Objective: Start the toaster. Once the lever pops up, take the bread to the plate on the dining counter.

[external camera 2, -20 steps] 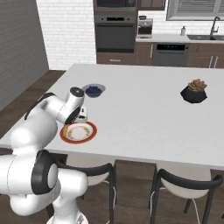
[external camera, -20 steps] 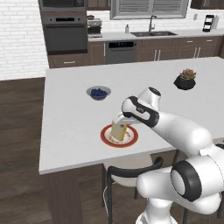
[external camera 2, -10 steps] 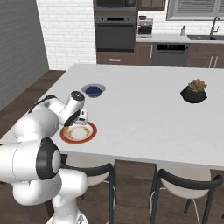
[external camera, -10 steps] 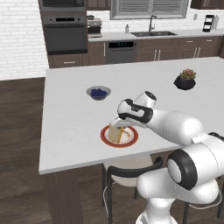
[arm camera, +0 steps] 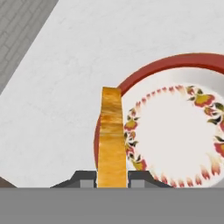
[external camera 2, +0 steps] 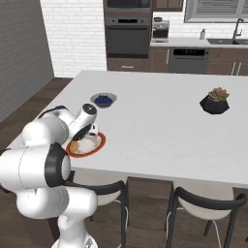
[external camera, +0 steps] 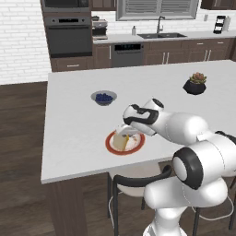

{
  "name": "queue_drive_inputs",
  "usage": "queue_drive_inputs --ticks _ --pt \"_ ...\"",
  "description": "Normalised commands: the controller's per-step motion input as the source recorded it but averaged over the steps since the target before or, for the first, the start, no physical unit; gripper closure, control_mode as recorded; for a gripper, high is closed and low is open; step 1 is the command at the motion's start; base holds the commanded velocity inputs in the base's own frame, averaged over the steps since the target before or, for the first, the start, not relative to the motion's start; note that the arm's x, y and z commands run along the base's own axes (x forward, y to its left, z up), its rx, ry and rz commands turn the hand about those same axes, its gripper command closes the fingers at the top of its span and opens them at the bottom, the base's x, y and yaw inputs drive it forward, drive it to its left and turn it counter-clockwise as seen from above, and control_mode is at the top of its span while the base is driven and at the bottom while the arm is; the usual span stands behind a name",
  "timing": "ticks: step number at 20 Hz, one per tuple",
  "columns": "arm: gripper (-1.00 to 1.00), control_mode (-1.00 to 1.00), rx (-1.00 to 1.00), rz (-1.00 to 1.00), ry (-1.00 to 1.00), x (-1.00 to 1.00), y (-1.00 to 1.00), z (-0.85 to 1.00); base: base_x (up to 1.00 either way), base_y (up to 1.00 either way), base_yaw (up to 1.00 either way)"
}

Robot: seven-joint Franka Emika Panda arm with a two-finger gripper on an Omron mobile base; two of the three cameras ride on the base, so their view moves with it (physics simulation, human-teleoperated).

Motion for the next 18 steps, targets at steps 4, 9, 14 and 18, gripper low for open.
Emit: queue_drive_inputs --ticks 4,9,14,18 --pt "1.0 -1.0 0.0 0.0 0.0 0.0 0.0 -0.34 0.0 0.0 0.0" --pt "1.0 -1.0 0.0 0.0 0.0 0.01 0.0 -0.09 0.0 0.0 0.0" --pt "-1.0 -1.0 0.0 0.0 0.0 0.0 0.0 0.0 0.0 0.0 0.0" --pt "-1.0 -1.0 0.0 0.0 0.01 0.0 -0.01 0.0 0.0 0.0 0.0"
